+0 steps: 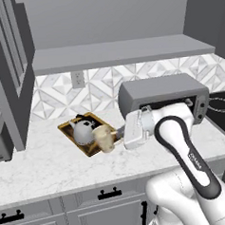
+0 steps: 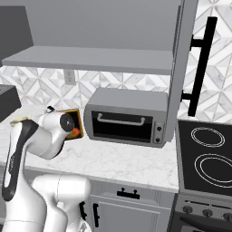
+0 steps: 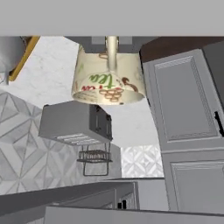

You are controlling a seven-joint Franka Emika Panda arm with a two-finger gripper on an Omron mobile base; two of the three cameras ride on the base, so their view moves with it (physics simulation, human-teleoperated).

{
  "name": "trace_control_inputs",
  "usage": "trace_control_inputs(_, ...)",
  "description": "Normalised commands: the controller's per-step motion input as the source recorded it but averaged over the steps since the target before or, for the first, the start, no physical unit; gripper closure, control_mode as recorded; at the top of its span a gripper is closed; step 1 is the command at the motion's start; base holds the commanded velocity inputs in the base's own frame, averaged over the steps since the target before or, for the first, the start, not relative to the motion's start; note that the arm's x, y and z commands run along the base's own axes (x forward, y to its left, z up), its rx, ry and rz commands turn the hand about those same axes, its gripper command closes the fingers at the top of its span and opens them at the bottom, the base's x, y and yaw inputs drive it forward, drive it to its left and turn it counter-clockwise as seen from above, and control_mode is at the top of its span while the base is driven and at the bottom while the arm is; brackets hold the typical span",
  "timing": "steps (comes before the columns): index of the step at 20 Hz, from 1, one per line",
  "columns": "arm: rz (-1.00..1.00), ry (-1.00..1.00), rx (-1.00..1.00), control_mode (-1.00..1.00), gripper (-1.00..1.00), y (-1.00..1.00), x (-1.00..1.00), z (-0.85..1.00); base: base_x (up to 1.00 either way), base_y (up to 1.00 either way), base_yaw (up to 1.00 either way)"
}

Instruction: Pick the kettle from the counter and place it on the tray. Then pick the mug from the cabinet and place it on the tray. Then close the cabinet doors.

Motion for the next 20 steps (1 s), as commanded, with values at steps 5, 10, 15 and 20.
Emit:
trace_control_inputs(5, 0.13, -0.02, 0.0, -1.0, 1.0, 0.01, 0.36, -0.44, 0.0, 0.0, 0.0)
trace_control_inputs(10, -0.02, -0.09, 0.0, -1.0, 1.0, 0.0, 0.44, -0.32, 0.0, 0.0, 0.0)
trace_control_inputs(15, -0.12, -0.07, 0.0, -1.0, 1.0, -0.01, 0.47, -0.33, 0.0, 0.0, 0.0)
trace_control_inputs(20, -0.14, -0.04, 0.0, -1.0, 1.0, -0.01, 0.44, -0.33, 0.0, 0.0, 0.0)
